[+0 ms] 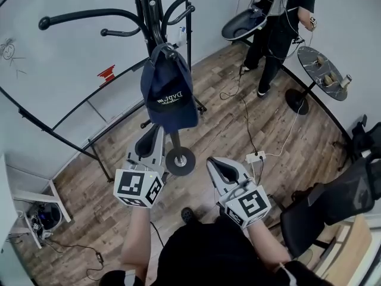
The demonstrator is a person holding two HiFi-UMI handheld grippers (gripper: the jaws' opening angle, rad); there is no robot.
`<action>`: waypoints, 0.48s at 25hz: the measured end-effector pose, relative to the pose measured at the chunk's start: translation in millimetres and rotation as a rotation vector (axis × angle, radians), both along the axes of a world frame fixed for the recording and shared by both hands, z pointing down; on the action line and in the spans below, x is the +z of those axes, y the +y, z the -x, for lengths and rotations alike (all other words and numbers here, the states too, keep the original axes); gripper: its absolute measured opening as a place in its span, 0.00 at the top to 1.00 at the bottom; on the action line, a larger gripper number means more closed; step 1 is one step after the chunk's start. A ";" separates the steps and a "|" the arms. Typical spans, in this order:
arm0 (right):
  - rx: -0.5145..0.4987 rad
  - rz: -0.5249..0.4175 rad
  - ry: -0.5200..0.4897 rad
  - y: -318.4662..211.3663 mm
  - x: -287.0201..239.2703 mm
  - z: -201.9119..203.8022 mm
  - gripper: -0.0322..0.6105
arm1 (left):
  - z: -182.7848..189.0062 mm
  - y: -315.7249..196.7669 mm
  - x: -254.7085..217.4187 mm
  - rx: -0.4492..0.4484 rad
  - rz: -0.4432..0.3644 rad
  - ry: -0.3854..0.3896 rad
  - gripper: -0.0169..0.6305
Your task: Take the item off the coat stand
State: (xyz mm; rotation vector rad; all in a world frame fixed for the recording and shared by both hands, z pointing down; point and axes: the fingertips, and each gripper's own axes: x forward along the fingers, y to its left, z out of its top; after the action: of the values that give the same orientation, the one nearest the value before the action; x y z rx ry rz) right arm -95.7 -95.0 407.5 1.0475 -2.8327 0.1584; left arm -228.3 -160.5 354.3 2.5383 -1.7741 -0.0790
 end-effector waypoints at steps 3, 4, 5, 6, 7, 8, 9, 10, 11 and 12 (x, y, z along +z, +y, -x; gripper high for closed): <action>-0.003 0.002 0.005 -0.7 -0.9 1.8 0.90 | 4.6 -10.1 -5.7 -0.015 -0.016 -0.016 0.95; -0.004 0.007 0.008 -1.0 -0.5 2.1 0.90 | 6.4 -13.1 -6.3 -0.021 -0.018 -0.019 0.95; -0.004 0.011 0.011 -1.1 -0.4 2.3 0.90 | 8.1 -15.7 -7.4 -0.026 -0.020 -0.020 0.94; -0.004 0.013 0.013 -1.2 -0.7 2.2 0.90 | 9.8 -18.2 -9.3 -0.030 -0.024 -0.020 0.93; -0.003 0.015 0.015 -1.4 -1.2 1.5 0.90 | 11.6 -20.7 -12.2 -0.036 -0.031 -0.019 0.92; -0.001 0.017 0.017 -1.5 -1.7 0.1 0.90 | 13.4 -23.3 -15.4 -0.042 -0.039 -0.019 0.90; 0.003 0.020 0.019 -1.5 -1.9 -1.9 0.90 | 15.3 -26.0 -18.5 -0.050 -0.046 -0.021 0.86; 0.008 0.023 0.020 -1.4 -1.9 -4.2 0.90 | 17.3 -29.0 -21.5 -0.058 -0.052 -0.024 0.84; 0.013 0.026 0.021 -1.5 -1.7 -6.5 0.90 | 19.4 -32.3 -24.5 -0.066 -0.059 -0.030 0.83; 0.019 0.028 0.022 -1.7 -1.3 -8.5 0.90 | 21.6 -35.7 -27.6 -0.075 -0.066 -0.038 0.80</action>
State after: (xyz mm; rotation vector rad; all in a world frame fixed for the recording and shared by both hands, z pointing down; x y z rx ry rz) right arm -87.2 -96.7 406.1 1.0633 -2.7930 0.1869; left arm -249.9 -196.2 326.7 2.5335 -1.9116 -0.0937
